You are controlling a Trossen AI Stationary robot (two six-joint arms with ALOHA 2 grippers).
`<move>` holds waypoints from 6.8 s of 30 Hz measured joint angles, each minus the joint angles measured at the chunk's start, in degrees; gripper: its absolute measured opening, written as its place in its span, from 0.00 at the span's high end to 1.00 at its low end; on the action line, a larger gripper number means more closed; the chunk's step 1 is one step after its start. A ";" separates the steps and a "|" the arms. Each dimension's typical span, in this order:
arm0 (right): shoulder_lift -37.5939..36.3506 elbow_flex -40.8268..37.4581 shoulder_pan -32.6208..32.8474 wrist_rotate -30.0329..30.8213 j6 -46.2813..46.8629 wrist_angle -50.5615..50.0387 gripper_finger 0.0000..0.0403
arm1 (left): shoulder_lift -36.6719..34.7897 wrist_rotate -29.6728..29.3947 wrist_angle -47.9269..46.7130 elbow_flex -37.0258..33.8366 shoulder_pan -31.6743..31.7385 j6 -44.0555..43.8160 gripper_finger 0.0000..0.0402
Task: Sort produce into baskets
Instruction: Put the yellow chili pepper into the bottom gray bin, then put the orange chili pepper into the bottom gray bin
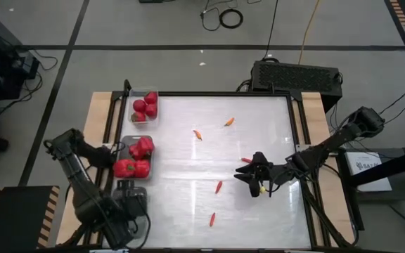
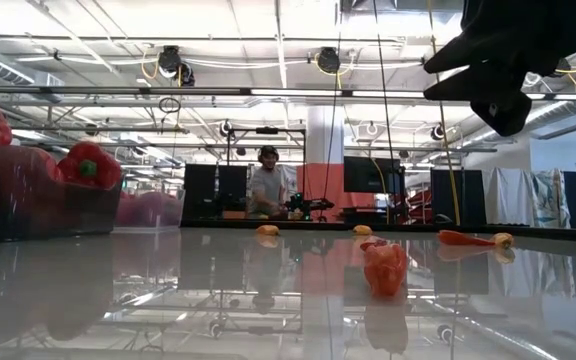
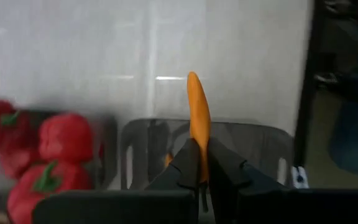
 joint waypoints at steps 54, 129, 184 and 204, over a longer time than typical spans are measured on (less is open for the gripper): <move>0.02 10.10 8.04 6.97 1.54 -23.70 0.68 | 8.43 -1.14 84.69 -29.84 36.96 60.59 0.54; 0.02 7.48 4.63 8.14 8.90 -32.24 0.68 | 40.68 23.90 110.89 -13.21 55.79 64.77 0.95; 0.00 7.50 3.95 5.29 7.24 -31.87 0.68 | -8.02 -0.34 3.16 -18.58 -7.57 -11.69 0.97; 0.00 7.50 3.49 5.22 8.66 -31.87 0.68 | -8.04 5.79 3.00 -23.57 -6.09 -11.20 0.78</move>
